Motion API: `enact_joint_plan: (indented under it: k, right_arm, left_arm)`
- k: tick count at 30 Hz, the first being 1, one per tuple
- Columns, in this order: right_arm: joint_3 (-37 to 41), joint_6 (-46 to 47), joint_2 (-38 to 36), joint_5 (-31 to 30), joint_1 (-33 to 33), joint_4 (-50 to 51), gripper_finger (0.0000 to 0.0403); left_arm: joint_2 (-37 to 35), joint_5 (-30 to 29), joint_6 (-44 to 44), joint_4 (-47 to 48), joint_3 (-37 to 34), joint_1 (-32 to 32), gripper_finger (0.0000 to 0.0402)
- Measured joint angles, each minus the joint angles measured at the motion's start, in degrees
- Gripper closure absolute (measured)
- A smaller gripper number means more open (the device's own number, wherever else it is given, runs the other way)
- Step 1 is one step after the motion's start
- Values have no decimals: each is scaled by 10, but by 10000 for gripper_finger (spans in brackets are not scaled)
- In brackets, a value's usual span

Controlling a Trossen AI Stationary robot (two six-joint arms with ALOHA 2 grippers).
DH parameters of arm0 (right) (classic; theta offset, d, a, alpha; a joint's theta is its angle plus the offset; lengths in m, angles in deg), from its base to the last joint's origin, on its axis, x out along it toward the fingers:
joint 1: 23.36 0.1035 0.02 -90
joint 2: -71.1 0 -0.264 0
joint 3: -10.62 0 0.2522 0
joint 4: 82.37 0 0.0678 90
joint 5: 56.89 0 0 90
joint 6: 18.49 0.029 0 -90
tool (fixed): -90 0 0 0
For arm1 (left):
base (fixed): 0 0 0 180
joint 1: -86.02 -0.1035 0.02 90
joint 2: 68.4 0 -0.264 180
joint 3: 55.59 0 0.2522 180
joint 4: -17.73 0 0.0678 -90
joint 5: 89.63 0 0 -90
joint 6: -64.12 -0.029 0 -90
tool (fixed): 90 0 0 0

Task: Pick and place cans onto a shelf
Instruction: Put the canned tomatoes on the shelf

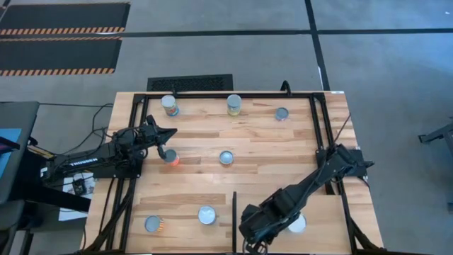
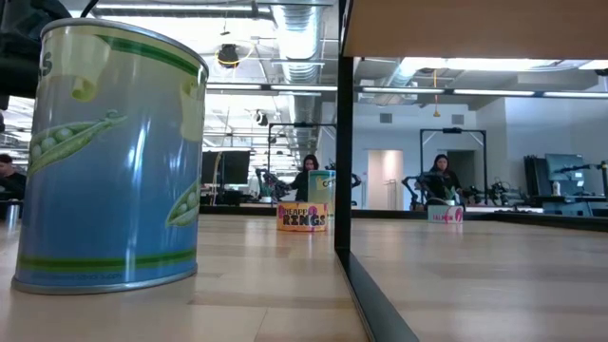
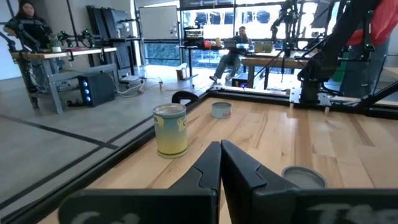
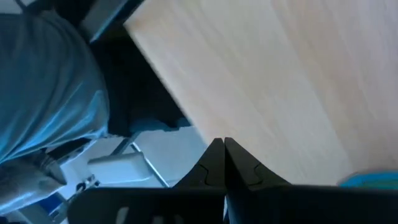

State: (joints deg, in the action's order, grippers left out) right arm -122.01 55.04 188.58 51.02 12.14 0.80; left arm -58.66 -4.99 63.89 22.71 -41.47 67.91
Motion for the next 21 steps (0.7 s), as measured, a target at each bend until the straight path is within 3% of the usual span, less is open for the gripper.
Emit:
enact_joint_plan:
  k: [12,21]
  right_arm:
    - [0,1,-1,11,20,85,391]
    - [0,14,-2,39,40,95,391]
  left_arm:
    - [0,0,0,-2,0,0,401]
    - [0,0,0,-2,0,0,401]
